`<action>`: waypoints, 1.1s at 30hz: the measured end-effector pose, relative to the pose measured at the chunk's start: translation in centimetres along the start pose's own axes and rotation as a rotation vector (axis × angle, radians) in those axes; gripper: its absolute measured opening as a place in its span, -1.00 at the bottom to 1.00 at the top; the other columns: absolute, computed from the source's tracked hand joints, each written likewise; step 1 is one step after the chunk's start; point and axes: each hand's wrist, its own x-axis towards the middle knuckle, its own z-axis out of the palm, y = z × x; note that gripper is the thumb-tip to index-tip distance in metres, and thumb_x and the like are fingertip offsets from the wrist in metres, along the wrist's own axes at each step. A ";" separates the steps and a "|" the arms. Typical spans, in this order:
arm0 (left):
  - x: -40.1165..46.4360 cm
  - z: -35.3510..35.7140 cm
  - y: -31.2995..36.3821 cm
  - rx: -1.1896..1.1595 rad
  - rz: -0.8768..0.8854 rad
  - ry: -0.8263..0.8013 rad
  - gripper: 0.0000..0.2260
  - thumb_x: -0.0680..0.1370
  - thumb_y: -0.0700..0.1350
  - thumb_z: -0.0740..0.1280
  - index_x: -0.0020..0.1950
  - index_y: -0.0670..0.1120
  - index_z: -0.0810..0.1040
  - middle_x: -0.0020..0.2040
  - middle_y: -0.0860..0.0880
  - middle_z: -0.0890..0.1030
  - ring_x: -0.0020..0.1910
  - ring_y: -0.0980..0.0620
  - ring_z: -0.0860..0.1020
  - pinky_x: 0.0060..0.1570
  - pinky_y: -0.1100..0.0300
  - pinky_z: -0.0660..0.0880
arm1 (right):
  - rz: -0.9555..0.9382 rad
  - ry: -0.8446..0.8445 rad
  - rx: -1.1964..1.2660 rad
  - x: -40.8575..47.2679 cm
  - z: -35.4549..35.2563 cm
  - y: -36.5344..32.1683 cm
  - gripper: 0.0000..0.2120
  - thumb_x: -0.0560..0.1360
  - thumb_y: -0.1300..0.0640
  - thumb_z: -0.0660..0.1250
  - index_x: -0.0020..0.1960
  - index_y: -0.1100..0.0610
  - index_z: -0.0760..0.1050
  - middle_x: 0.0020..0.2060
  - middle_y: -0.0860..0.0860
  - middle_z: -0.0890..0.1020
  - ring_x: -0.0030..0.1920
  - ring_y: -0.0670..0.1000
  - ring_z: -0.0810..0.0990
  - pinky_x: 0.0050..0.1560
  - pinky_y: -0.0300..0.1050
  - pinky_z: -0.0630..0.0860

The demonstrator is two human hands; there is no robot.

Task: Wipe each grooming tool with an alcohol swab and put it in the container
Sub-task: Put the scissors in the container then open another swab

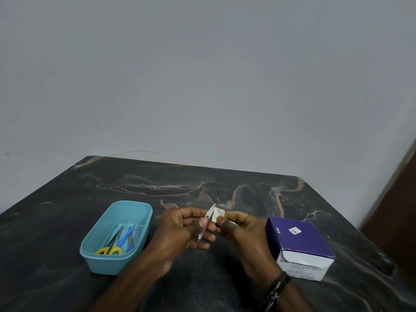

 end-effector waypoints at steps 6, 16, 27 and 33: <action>-0.1 0.4 -0.2 0.006 0.024 -0.010 -0.88 0.50 -0.29 0.38 0.02 -0.24 0.61 -0.15 -0.23 0.71 -0.25 -0.12 0.68 -0.27 0.06 0.64 | 0.049 -0.050 0.017 -0.2 0.3 -0.1 -0.91 0.50 0.26 0.38 -0.02 0.21 0.62 -0.17 0.14 0.73 -0.13 0.09 0.69 -0.01 0.09 0.60; 0.0 0.8 -0.7 0.000 0.019 0.101 -0.89 0.47 -0.28 0.42 -0.03 -0.28 0.59 -0.22 -0.24 0.70 -0.30 -0.12 0.68 -0.31 0.12 0.64 | 0.108 -0.048 0.106 -0.2 0.4 -0.2 -0.87 0.49 0.19 0.39 -0.05 0.24 0.66 -0.17 0.18 0.72 -0.17 0.07 0.63 -0.10 -0.04 0.52; -0.1 1.3 -0.6 0.038 0.006 0.135 -0.93 0.50 -0.26 0.40 -0.03 -0.22 0.58 -0.22 -0.16 0.72 -0.25 -0.09 0.70 -0.19 0.06 0.65 | 0.248 -0.095 0.254 -0.1 0.9 -0.4 -0.73 0.54 0.07 0.29 0.02 0.24 0.66 -0.23 0.10 0.67 -0.27 -0.03 0.56 -0.27 -0.17 0.41; -0.1 1.2 -0.5 0.050 0.009 0.139 -0.94 0.51 -0.27 0.39 -0.04 -0.21 0.58 -0.23 -0.16 0.72 -0.28 -0.06 0.69 -0.27 0.13 0.64 | 0.262 -0.146 0.267 0.2 0.7 -0.5 -0.76 0.56 0.19 0.22 0.06 0.26 0.63 -0.27 0.06 0.60 -0.33 -0.07 0.49 -0.29 -0.19 0.37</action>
